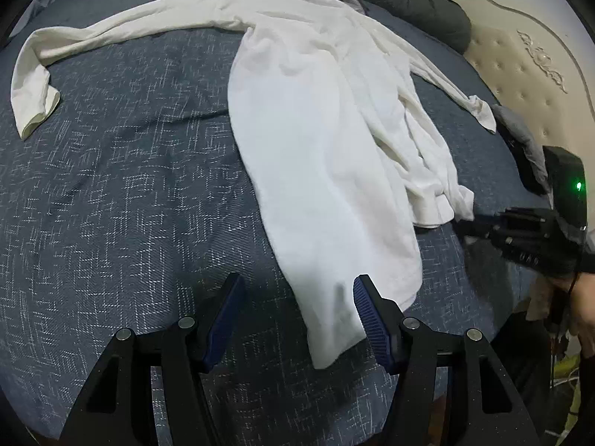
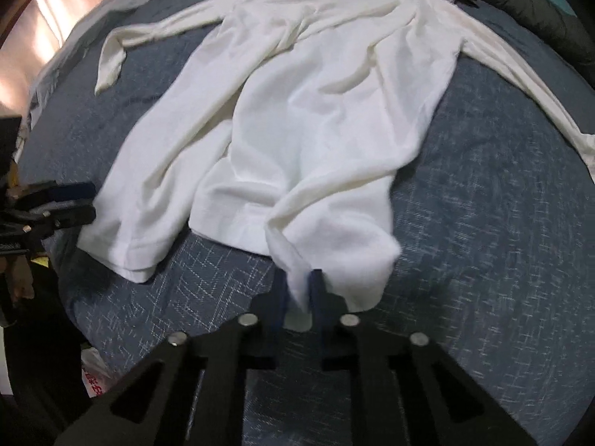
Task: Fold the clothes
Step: 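Grasp the shirt hem with the right gripper while the left gripper grasps it too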
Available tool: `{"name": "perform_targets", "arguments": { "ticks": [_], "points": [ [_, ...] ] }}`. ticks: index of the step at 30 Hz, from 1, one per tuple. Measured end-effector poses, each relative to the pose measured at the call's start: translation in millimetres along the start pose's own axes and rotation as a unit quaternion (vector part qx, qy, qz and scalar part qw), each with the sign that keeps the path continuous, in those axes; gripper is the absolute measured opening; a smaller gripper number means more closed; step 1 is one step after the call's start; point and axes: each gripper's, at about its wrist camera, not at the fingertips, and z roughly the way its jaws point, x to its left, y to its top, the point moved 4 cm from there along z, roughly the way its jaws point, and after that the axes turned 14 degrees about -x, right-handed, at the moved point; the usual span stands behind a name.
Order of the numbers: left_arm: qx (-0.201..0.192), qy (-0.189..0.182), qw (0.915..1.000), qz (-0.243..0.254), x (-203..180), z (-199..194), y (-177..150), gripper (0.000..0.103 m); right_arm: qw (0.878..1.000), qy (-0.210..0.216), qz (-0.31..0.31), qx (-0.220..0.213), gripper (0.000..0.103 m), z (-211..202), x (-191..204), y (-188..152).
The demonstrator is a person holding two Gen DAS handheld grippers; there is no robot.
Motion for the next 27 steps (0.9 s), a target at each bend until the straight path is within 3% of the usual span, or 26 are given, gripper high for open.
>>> {"name": "perform_targets", "arguments": {
  "ticks": [11,20,24,26,27],
  "points": [
    [0.006,-0.026,0.9996,-0.008,-4.8,-2.1,-7.8,0.065,0.998,0.001,0.048,-0.042,0.008,-35.8,-40.8,1.6],
    [0.004,-0.046,0.9987,-0.023,-8.5,-1.2,-10.3,0.053,0.996,0.003,0.07,-0.056,0.008,-46.4,-58.1,-2.9],
    [0.012,-0.056,0.998,-0.025,-11.5,2.3,-13.6,0.037,0.995,0.004,0.076,-0.058,0.008,-49.7,-64.4,-4.8],
    [0.011,-0.062,0.9974,-0.033,-9.8,4.5,-13.6,0.022,0.995,0.006,0.08,-0.059,0.008,-50.1,-66.3,-6.2],
    [0.01,-0.065,0.9971,-0.037,-8.4,5.4,-13.4,0.007,0.995,0.007,0.081,-0.059,0.008,-50.5,-66.9,-6.6]
  ]
}}
